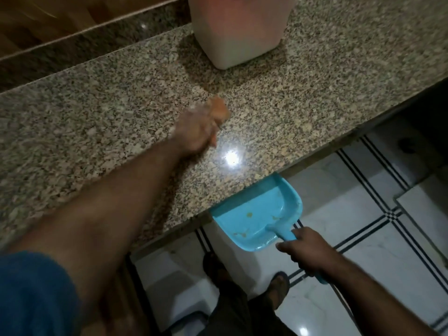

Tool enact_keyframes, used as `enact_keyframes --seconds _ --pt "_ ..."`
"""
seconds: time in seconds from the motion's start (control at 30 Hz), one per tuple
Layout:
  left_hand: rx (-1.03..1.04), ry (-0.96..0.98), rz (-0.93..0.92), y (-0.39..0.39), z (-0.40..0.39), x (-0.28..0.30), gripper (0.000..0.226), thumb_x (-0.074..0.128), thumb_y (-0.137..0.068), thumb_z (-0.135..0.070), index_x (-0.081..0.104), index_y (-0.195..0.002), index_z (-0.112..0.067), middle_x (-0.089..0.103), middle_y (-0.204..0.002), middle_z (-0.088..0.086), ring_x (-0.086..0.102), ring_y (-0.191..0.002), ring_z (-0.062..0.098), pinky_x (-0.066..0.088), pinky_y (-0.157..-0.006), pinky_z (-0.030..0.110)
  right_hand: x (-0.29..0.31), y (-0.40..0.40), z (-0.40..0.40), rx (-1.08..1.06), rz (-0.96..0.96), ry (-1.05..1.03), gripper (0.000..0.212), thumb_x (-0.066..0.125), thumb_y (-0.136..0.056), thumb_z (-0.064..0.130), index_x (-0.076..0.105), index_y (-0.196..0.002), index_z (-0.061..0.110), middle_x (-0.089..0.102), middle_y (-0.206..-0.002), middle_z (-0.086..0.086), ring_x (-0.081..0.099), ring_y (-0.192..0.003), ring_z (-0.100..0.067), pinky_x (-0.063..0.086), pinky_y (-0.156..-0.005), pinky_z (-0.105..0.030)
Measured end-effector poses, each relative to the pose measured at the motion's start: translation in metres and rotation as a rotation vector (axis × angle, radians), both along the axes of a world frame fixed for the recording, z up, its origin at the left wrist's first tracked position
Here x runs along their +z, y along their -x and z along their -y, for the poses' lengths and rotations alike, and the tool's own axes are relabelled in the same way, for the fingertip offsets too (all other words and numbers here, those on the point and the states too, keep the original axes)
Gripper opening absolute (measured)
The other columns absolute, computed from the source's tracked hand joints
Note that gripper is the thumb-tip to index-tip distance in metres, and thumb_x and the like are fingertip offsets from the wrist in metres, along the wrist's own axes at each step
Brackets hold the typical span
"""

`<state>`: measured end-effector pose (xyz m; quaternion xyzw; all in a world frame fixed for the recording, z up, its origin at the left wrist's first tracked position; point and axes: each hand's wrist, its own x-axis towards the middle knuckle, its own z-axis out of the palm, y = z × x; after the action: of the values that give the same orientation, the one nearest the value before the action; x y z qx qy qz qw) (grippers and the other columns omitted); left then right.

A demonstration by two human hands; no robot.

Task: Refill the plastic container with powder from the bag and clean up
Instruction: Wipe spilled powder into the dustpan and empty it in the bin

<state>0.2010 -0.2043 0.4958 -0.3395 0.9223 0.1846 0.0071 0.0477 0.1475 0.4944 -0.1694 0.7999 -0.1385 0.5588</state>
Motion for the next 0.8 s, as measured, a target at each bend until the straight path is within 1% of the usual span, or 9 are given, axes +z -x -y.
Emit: enact_keyframes --seconds 0.13,0.23,0.3,0.33,0.4,0.47,0.53,0.63,0.8 --pt "-0.142 -0.399 -0.027 -0.013 -0.085 -0.001 0.055 0.022 -0.117 -0.051 0.018 -0.171 -0.040 0.025 -0.179 0.002 0.015 -0.164 0.025 0.002 -0.133 0.050 0.000 0.005 -0.001 0.009 0.055 -0.015 0.013 0.075 -0.091 0.016 0.063 -0.087 0.010 0.050 -0.063 -0.004 0.037 -0.041 -0.013 0.029 -0.044 -0.023" --pt "0.112 -0.611 -0.152 -0.039 -0.110 0.015 0.052 0.042 -0.114 -0.046 0.053 -0.160 -0.024 0.066 -0.150 0.009 0.062 -0.135 0.023 0.037 -0.121 0.041 0.004 0.012 -0.002 0.029 0.082 -0.014 0.010 0.072 -0.093 0.014 0.065 -0.093 0.008 0.047 -0.064 -0.004 0.034 -0.042 -0.012 0.026 -0.044 -0.022" --pt "0.366 -0.503 -0.332 -0.074 -0.120 0.022 0.039 0.049 -0.115 -0.036 0.066 -0.148 -0.023 0.075 -0.113 -0.009 0.068 -0.098 0.003 0.053 -0.105 0.041 0.005 0.019 -0.002 0.053 0.077 -0.012 0.012 0.072 -0.092 0.014 0.066 -0.097 0.005 0.047 -0.064 -0.005 0.034 -0.042 -0.012 0.027 -0.043 -0.023" --pt "0.478 -0.314 -0.371 -0.095 -0.126 0.019 0.037 0.052 -0.114 -0.030 0.068 -0.147 -0.019 0.073 -0.114 -0.010 0.066 -0.094 0.006 0.054 -0.100 0.040 0.005 0.022 -0.002 0.056 0.074 -0.012 0.013 0.072 -0.093 0.014 0.067 -0.099 0.003 0.048 -0.064 -0.005 0.034 -0.041 -0.012 0.027 -0.043 -0.023" --pt "0.689 0.066 -0.276 -0.141 -0.139 0.006 0.042 0.054 -0.109 -0.031 0.070 -0.143 -0.012 0.072 -0.124 0.010 0.063 -0.109 0.030 0.050 -0.099 0.046 0.005 0.030 -0.003 0.055 0.073 -0.006 0.014 0.072 -0.094 0.013 0.068 -0.103 0.003 0.048 -0.064 -0.005 0.034 -0.042 -0.013 0.027 -0.043 -0.023" --pt "0.847 0.193 -0.065 -0.172 -0.152 -0.011 0.051 0.048 -0.103 -0.035 0.071 -0.130 0.001 0.069 -0.123 0.027 0.059 -0.114 0.045 0.045 -0.102 0.056 0.004 0.037 -0.005 0.061 0.067 0.005 0.014 0.072 -0.094 0.014 0.069 -0.104 0.004 0.049 -0.064 -0.005 0.035 -0.042 -0.013 0.029 -0.044 -0.023" --pt "0.920 0.124 0.014 -0.171 -0.168 -0.019 0.045 0.045 -0.102 -0.031 0.067 -0.117 0.005 0.068 -0.114 0.031 0.060 -0.110 0.048 0.043 -0.102 0.057 0.004 0.045 -0.006 0.070 0.058 0.012 0.013 0.072 -0.094 0.014 0.069 -0.103 0.004 0.050 -0.064 -0.006 0.036 -0.043 -0.014 0.030 -0.044 -0.023" --pt "0.875 0.017 -0.107 -0.107 -0.186 -0.016 0.028 0.049 -0.108 -0.028 0.069 -0.107 -0.009 0.067 -0.095 0.014 0.065 -0.094 0.037 0.045 -0.076 0.042 0.004 0.057 -0.007 0.081 0.051 0.022 0.014 0.072 -0.094 0.014 0.070 -0.103 0.004 0.053 -0.069 -0.009 0.038 -0.045 -0.015 0.032 -0.044 -0.025" --pt "0.634 -0.327 -0.311 0.034 -0.178 -0.003 0.036 0.046 -0.112 -0.035 0.072 -0.130 -0.017 0.076 -0.121 0.011 0.070 -0.102 0.027 0.055 -0.083 0.035 0.005 0.076 -0.010 0.075 0.030 0.035 0.016 0.073 -0.092 0.014 0.069 -0.104 0.004 0.054 -0.071 -0.011 0.041 -0.047 -0.016 0.033 -0.045 -0.026"
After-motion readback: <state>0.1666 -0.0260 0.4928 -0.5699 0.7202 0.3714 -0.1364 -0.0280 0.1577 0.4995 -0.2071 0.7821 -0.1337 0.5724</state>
